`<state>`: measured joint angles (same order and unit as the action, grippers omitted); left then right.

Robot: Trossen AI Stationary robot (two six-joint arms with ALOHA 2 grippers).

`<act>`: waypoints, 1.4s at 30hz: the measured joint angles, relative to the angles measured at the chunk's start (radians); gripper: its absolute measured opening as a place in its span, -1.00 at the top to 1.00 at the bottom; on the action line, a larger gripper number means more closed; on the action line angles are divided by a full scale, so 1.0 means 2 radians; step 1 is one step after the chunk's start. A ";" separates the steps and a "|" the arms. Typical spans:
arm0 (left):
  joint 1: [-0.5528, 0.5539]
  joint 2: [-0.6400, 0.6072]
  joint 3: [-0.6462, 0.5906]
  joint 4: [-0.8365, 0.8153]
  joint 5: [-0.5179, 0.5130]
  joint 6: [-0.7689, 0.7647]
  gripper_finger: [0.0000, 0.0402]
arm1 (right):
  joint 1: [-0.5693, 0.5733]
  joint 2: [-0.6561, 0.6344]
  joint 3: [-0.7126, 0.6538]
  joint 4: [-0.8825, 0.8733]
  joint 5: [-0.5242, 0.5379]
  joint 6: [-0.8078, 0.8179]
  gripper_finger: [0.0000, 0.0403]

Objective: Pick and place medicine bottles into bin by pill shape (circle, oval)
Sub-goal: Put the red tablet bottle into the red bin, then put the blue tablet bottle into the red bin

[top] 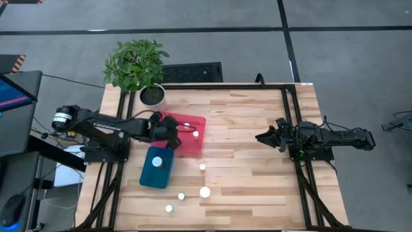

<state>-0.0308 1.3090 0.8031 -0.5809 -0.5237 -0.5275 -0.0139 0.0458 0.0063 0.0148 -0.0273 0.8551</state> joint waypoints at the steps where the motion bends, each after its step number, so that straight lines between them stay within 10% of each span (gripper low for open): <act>1: 0.011 0.000 -0.005 0.009 0.005 0.010 0.41 | 0.000 0.000 0.000 0.000 0.000 0.000 0.18; 25: 0.098 0.001 -0.077 0.117 0.048 0.035 0.40 | 0.000 0.000 0.000 -0.001 0.001 0.000 0.18; 42: 0.098 0.000 -0.069 0.106 0.051 0.032 0.01 | 0.000 0.000 0.000 0.000 0.001 0.000 0.18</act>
<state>0.1654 1.3087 0.6654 -0.3684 -0.4217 -0.4631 -0.0139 0.0459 0.0063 0.0139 -0.0261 0.8551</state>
